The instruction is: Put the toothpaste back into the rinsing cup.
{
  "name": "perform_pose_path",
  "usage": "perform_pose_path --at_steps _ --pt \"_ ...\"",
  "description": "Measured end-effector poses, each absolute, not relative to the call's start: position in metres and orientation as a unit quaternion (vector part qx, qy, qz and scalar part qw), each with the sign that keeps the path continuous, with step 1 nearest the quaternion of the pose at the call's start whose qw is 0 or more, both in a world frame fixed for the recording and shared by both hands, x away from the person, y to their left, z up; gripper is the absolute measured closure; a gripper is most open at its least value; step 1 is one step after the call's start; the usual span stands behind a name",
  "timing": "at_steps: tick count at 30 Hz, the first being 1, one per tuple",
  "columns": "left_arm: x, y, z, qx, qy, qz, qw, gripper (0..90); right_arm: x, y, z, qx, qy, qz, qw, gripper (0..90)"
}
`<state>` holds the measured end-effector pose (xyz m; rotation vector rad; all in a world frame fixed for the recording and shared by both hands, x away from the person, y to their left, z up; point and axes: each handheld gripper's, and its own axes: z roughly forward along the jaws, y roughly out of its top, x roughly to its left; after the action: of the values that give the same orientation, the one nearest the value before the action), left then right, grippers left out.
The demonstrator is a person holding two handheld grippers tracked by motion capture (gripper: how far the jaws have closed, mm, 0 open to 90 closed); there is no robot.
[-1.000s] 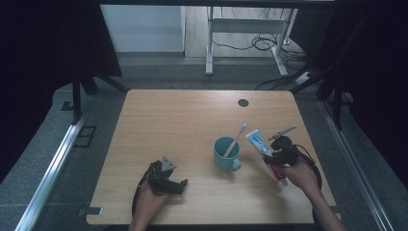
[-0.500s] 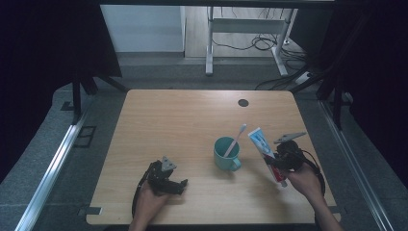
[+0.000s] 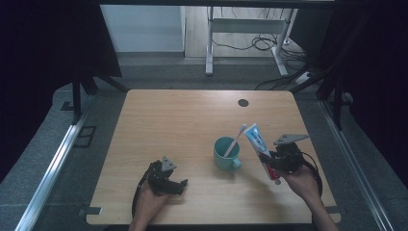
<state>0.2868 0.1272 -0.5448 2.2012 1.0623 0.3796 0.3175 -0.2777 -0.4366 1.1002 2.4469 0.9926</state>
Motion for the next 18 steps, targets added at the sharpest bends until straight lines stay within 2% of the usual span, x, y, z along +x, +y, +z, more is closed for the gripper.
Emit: perform_pose_path --at_steps 18 --pt "0.287 0.127 -0.544 0.841 0.406 0.144 0.326 2.1 0.314 -0.259 -0.407 0.349 0.833 0.406 0.142 71.6"
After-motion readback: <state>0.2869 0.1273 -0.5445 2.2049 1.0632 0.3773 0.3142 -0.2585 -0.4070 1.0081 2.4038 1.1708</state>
